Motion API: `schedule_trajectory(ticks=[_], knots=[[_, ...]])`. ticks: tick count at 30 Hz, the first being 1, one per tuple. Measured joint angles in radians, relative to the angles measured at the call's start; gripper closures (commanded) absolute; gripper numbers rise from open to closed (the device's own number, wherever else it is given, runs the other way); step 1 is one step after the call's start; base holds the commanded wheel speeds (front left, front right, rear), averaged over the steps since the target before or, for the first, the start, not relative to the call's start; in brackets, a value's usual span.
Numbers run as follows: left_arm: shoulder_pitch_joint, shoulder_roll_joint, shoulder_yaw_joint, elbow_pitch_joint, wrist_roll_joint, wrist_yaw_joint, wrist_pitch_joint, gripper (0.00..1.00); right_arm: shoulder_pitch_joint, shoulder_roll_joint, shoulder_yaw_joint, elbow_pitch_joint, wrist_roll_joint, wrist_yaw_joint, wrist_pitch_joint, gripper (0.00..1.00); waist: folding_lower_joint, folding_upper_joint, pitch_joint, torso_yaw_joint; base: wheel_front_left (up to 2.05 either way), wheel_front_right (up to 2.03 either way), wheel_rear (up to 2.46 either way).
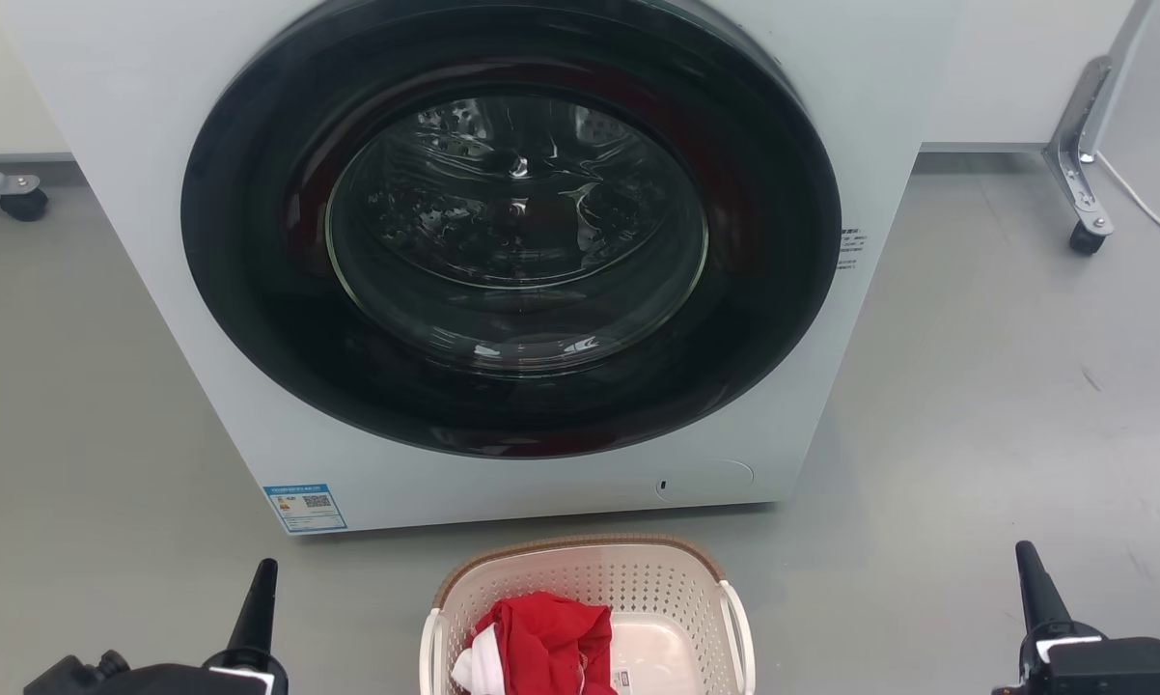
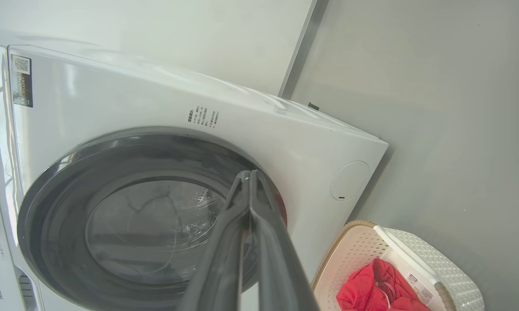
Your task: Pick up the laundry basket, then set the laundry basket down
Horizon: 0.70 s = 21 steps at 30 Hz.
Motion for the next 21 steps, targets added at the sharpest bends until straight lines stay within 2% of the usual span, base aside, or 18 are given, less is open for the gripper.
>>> schedule_trajectory(ticks=[21], knots=[[-0.060,-0.032,0.082,0.040,-0.249,-0.049,0.064,1.00,-0.044,0.021,-0.070,0.031,0.277,0.050,0.070,1.00,0.0000,0.0000,-0.001,-0.004,0.00,0.00,0.00]])
